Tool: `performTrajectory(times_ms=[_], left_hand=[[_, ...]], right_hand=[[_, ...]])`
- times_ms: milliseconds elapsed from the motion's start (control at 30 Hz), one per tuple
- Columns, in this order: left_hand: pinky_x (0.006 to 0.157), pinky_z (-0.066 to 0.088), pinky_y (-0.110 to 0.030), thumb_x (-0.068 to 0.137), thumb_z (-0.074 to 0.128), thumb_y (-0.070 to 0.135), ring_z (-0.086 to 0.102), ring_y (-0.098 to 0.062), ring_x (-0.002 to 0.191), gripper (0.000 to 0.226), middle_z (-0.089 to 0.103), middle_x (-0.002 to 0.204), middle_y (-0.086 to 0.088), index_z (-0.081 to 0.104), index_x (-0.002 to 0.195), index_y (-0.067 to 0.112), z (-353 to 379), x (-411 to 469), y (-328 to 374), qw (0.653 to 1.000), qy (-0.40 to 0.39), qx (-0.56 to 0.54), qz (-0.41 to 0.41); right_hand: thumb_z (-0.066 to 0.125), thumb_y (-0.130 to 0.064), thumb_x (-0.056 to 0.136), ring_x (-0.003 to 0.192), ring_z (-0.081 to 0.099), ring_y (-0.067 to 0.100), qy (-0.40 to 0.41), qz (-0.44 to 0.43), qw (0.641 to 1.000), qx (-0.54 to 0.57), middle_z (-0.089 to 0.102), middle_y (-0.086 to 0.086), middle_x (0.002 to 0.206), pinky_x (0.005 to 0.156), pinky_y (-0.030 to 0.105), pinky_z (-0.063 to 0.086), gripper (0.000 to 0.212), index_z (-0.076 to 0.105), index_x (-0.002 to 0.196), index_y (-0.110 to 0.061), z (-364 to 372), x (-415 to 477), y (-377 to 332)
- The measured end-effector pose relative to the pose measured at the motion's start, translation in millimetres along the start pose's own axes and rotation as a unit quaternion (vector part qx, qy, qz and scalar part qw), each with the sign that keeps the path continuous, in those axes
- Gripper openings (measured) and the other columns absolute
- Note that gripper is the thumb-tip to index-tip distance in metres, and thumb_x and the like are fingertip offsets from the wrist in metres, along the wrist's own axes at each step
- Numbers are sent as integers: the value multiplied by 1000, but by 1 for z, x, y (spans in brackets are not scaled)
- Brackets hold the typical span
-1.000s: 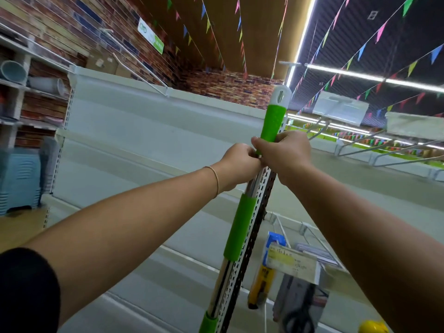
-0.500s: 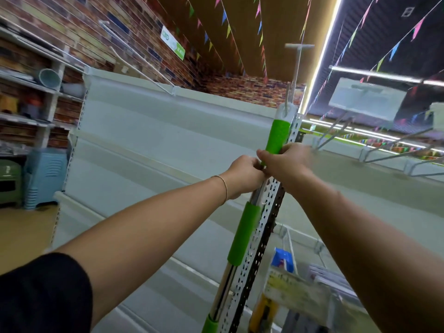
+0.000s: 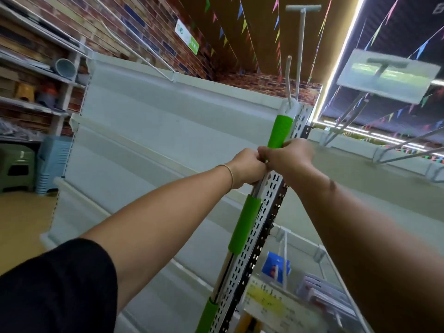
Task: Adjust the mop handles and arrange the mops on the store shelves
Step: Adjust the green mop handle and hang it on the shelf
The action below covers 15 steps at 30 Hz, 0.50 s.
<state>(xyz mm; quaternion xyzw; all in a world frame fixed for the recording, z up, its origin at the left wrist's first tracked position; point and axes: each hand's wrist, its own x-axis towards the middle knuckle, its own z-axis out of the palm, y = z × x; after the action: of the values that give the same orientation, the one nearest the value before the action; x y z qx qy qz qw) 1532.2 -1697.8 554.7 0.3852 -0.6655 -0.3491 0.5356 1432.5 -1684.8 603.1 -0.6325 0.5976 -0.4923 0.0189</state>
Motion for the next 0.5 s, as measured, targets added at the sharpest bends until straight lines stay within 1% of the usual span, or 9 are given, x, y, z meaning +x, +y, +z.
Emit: performTrajectory(times_ms=[100,200,267,367,467,500], left_hand=[[87,56,-54,91,58,11,67,-37,89,7,67,102,-28,63,90,6,6,5,-2,1000,14,4,-5],[87,55,-58,83,61,20,66,-45,98,22,66,106,-31,64,94,2,10,9,-5,1000,25,7,-11],[87,54,-59,84,59,21,65,-47,100,26,65,107,-33,64,97,-1,12,13,-7,1000,24,11,-14],[86,54,-60,79,58,27,65,-48,100,34,66,107,-32,65,96,-2,15,18,-10,999,27,17,-19],[86,55,-58,82,57,27,65,-46,99,30,67,103,-30,66,93,0,16,26,-14,999,29,30,-16],[87,55,-58,85,57,26,65,-46,99,27,68,103,-30,66,92,1,16,27,-15,999,28,33,-14]], right_hand=[[85,-43,72,77,69,22,1,5,1000,7,71,8,78,76,39,60,39,68,80,-9,4,9,6],[85,-44,72,77,69,21,5,4,1000,4,71,7,78,77,38,60,39,69,80,-9,7,16,11],[84,-43,73,77,69,20,6,8,1000,5,71,7,79,74,36,59,39,69,82,-9,8,20,13],[84,-44,74,76,67,20,7,14,1000,-3,69,7,79,68,33,56,40,68,84,-9,10,25,16],[83,-44,74,77,67,20,9,23,1000,-5,69,6,82,66,33,56,40,67,88,-10,14,30,19],[83,-44,74,76,67,20,12,27,1000,-5,69,6,82,63,31,54,40,67,89,-10,15,31,19]])
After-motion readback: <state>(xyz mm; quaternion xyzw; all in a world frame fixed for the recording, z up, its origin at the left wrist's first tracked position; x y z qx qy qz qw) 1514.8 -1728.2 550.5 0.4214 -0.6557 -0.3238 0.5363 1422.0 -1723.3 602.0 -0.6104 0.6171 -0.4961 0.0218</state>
